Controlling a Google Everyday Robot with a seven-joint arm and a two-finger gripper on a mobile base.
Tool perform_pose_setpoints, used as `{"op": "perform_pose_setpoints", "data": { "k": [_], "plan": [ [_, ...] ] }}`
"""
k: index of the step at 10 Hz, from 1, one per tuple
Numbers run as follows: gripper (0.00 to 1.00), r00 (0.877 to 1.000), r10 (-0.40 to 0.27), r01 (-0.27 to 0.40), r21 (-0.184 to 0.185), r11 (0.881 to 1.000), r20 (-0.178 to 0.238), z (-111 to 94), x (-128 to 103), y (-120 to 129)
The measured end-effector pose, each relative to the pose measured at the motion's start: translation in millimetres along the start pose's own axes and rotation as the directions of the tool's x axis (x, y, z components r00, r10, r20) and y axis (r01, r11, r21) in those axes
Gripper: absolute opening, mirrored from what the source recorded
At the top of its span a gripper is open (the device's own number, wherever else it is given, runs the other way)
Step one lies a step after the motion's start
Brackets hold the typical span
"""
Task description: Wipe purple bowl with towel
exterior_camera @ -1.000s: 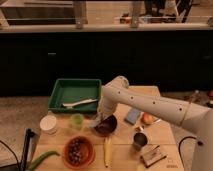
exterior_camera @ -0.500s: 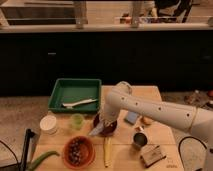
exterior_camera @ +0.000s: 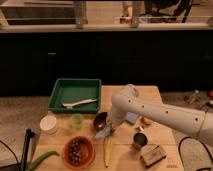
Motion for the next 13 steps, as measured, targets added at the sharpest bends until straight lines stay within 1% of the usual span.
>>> {"op": "perform_pose_setpoints", "data": {
  "k": [2, 4, 5, 7, 9, 10, 12, 13],
  "plan": [
    [0.02, 0.999, 0.027, -0.027, 0.007, 1.000, -0.017, -3.8, 13.2, -1.0],
    [0.02, 0.998, 0.047, -0.047, 0.015, 0.999, -0.032, -6.5, 30.7, -8.9],
    [0.02, 0.998, 0.050, -0.049, 0.018, 0.999, -0.037, -7.8, 39.0, -14.5],
    [0.02, 0.998, 0.039, -0.038, 0.034, 0.999, -0.042, -9.5, 46.6, -31.5],
    [0.02, 0.999, 0.021, -0.019, 0.047, 0.999, -0.042, -9.2, 46.8, -46.1],
    [0.02, 0.999, -0.004, 0.006, 0.052, 0.999, -0.038, -7.3, 41.0, -58.2],
    [0.02, 0.999, -0.029, 0.031, 0.053, 0.998, -0.033, -5.8, 36.6, -64.9],
    [0.02, 0.998, -0.053, 0.055, 0.049, 0.997, -0.029, -3.7, 29.4, -70.5]
  ]
}}
